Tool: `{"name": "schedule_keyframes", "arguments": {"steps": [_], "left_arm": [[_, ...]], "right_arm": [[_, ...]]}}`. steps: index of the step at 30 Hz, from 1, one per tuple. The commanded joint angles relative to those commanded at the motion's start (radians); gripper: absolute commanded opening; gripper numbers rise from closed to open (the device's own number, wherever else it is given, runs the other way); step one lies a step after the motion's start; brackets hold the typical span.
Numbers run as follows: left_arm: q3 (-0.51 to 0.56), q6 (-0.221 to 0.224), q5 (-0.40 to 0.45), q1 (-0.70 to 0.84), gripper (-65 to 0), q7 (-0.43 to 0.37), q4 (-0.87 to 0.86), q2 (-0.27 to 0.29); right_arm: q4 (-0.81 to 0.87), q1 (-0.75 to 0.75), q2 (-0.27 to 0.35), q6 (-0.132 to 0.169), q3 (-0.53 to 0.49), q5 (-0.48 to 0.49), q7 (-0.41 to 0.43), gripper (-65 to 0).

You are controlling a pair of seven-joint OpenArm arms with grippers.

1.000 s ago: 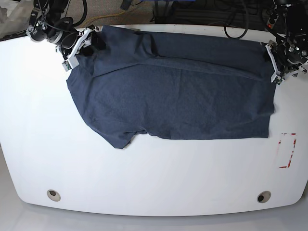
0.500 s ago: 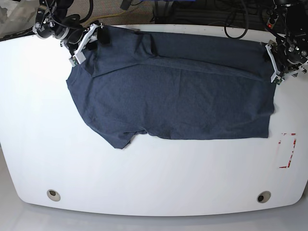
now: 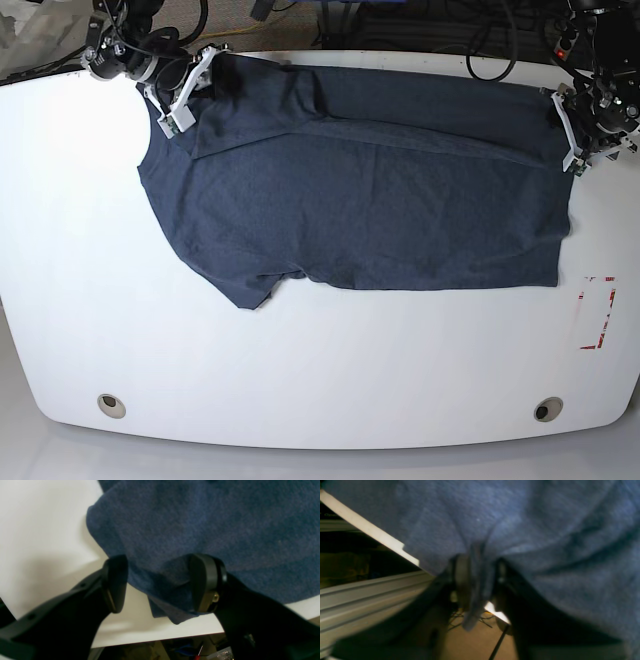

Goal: Fold the T-shirt properly
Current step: 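Drag the shirt edge with both grippers away from the table center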

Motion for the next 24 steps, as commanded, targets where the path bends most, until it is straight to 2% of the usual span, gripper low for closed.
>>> {"name": "schedule_keyframes", "arguments": {"steps": [1, 7, 14, 24], "left_arm": [[0.000, 0.000, 0.000, 0.000, -28.5, 0.000, 0.000, 0.000], [0.000, 0.000, 0.000, 0.000, -28.5, 0.000, 0.000, 0.000], [0.000, 0.000, 0.003, 0.002, -28.5, 0.000, -0.002, -0.002], [0.000, 0.000, -0.002, 0.002, -28.5, 0.000, -0.002, -0.023]], "right_arm": [[0.006, 0.000, 0.000, 0.000, 0.000, 0.002, 0.000, -65.0], [0.069, 0.034, 0.008, 0.000, 0.000, 0.002, 0.000, -65.0], [0.063, 0.123, 0.066, 0.000, 0.000, -0.008, -0.011, -65.0], [-0.132, 0.273, 0.149, 0.000, 0.000, -0.008, -0.049, -65.0]]}}
